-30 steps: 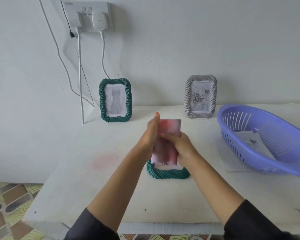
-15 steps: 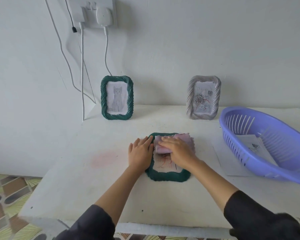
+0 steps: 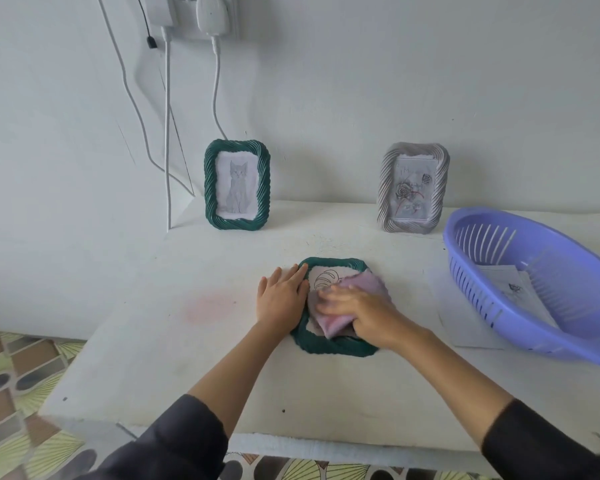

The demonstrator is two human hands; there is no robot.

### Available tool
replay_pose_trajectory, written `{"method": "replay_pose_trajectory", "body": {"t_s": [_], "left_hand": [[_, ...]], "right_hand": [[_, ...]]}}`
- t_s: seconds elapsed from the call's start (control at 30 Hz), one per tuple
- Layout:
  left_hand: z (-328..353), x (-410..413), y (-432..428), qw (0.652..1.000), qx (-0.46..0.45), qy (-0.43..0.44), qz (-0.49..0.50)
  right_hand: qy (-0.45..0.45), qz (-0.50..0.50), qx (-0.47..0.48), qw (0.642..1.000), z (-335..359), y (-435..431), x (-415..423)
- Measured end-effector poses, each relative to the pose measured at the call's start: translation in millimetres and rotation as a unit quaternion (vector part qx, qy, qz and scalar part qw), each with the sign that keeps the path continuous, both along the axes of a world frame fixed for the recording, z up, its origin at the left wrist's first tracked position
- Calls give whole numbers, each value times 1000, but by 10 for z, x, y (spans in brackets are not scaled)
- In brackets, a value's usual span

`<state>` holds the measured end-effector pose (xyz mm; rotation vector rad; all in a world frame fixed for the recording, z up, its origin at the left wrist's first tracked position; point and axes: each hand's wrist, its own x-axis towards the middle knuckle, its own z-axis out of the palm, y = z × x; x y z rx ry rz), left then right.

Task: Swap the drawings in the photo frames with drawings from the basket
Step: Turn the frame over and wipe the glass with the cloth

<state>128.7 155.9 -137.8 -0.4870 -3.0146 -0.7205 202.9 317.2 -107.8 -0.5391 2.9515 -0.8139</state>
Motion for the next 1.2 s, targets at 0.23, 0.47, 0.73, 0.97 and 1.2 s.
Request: {"method": "replay_pose_trajectory", "body": {"t_s": [0.23, 0.47, 0.73, 0.97, 1.2], "left_hand": [[9, 2, -2, 1000, -5, -3, -2], [5, 9, -8, 1000, -4, -2, -1], [-2, 3, -5, 1000, -4, 0, -3], [-5, -7, -3, 1000, 4, 6, -4], [284, -36, 56, 980, 173, -60, 74]], "right_hand": [[40, -44, 83, 995, 134, 528, -136], [-5, -47, -38, 998, -30, 295, -194], [18, -98, 51, 994, 129, 490, -333], [-24, -38, -12, 999, 132, 219, -7], [-63, -151, -248, 955, 522, 421, 91]]}}
